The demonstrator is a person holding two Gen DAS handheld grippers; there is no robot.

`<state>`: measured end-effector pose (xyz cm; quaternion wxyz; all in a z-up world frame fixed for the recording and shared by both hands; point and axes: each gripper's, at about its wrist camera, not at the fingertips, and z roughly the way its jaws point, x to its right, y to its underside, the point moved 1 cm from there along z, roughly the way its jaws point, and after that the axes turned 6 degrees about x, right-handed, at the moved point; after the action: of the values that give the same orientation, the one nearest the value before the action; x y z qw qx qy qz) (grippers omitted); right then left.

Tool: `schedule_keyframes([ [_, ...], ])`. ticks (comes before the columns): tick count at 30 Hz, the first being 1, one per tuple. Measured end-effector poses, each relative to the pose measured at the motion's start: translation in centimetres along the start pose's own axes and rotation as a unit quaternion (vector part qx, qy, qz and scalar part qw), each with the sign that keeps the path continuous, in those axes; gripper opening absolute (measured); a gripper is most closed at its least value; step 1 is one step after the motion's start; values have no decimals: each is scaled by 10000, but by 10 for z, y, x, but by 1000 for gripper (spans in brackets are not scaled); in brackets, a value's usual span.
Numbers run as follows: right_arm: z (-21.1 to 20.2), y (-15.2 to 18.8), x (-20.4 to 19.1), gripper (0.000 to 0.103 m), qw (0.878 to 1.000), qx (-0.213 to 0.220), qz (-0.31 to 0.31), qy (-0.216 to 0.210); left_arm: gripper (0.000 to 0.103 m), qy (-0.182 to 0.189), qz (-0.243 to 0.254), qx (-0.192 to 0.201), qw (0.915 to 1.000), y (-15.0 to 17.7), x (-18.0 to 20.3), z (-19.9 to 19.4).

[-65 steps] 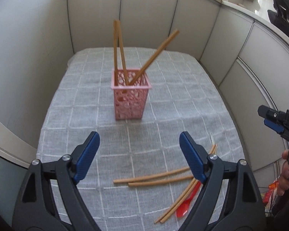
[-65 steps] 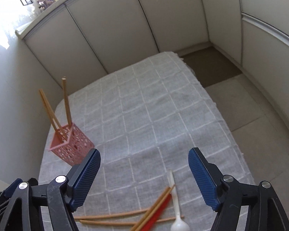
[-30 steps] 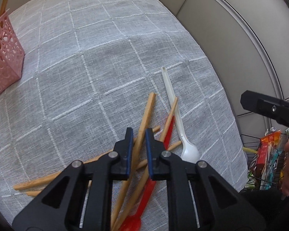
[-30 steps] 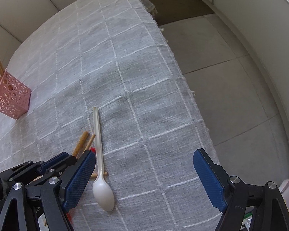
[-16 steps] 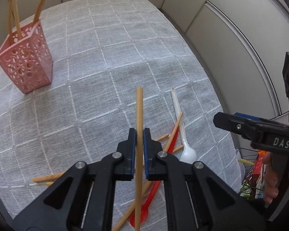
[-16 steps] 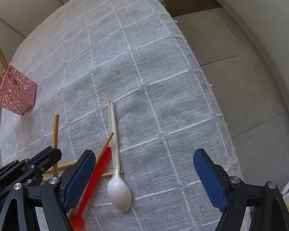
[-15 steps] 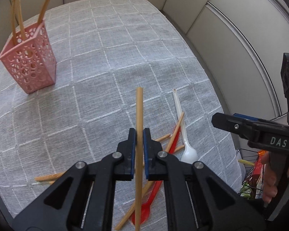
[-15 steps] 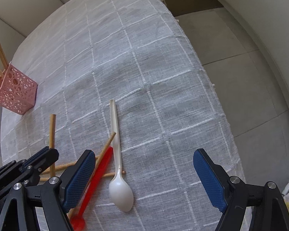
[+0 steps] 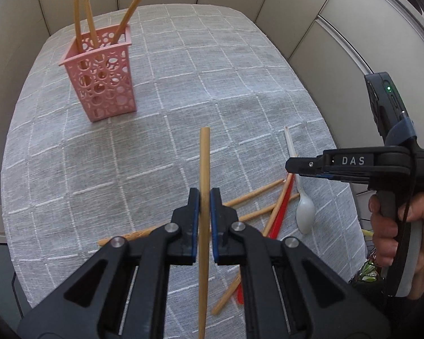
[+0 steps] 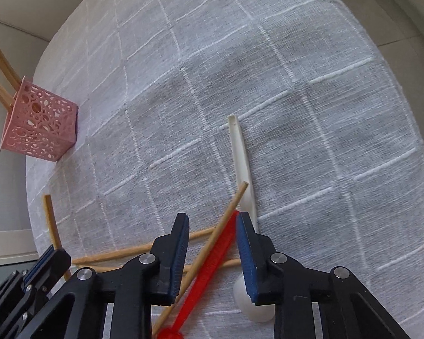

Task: Organize utensils
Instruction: 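Grasp a chopstick beside the red spoon with the left tool while the right tool grasps another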

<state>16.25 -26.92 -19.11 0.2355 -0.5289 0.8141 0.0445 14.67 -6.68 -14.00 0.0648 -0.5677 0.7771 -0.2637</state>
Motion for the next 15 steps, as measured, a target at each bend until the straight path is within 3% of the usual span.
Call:
schedule_keyframes([
  [8, 19, -3, -8, 26, 9990, 15, 5, 443, 8, 9, -160, 53, 9999, 1, -20, -10],
  [15, 24, -6, -12, 12, 9977, 208, -36, 641, 9, -21, -260, 75, 9996, 3, -25, -10],
])
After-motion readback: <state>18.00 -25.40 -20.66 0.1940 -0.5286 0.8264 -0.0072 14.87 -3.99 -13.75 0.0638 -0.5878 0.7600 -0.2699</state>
